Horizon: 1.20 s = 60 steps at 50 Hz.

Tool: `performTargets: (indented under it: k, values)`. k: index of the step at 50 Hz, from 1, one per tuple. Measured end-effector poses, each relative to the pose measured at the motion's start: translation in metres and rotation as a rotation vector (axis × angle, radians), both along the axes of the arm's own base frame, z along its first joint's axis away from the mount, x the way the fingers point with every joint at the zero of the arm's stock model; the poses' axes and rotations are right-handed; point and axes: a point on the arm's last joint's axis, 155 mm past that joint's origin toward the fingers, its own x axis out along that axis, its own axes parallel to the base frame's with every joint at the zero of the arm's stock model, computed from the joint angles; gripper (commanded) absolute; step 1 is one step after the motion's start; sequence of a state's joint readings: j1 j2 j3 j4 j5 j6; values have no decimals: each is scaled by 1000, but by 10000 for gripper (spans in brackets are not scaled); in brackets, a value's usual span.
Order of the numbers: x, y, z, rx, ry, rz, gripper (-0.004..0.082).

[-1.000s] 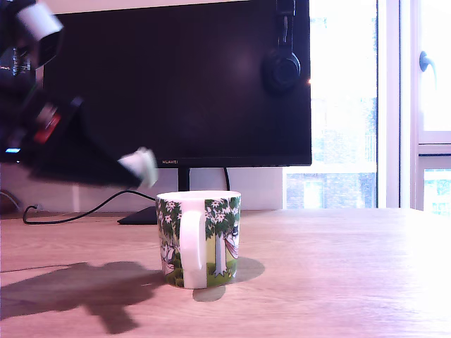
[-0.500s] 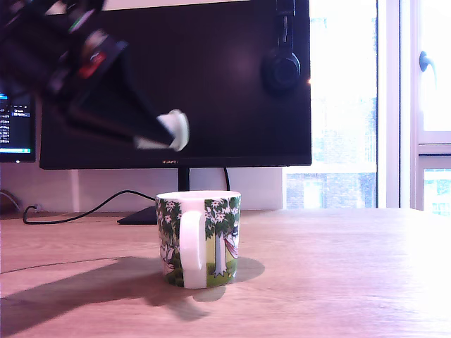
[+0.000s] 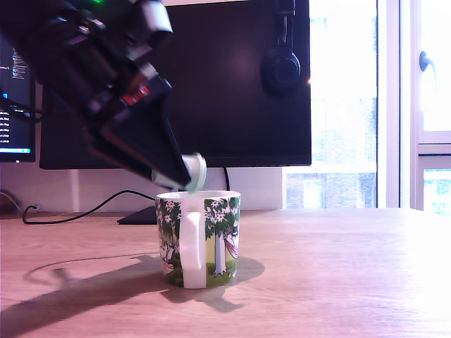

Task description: Pick up the coffee capsules from the table one by one and drop them inside the nearest coffee cup

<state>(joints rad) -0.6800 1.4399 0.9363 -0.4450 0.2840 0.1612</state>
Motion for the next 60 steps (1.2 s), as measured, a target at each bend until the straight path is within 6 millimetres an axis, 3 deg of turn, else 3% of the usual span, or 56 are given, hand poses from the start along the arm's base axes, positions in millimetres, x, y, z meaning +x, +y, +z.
performTargets:
  k: [11, 32, 35, 39, 42, 60]
  values:
    - [9, -1, 3, 37, 1, 11, 143]
    - [7, -1, -3, 54, 16, 4, 154]
    - [7, -2, -3, 52, 14, 4, 266]
    - [8, -2, -2, 49, 10, 5, 620]
    - [8, -2, -2, 49, 10, 4, 799]
    - [8, -2, -2, 49, 11, 5, 747]
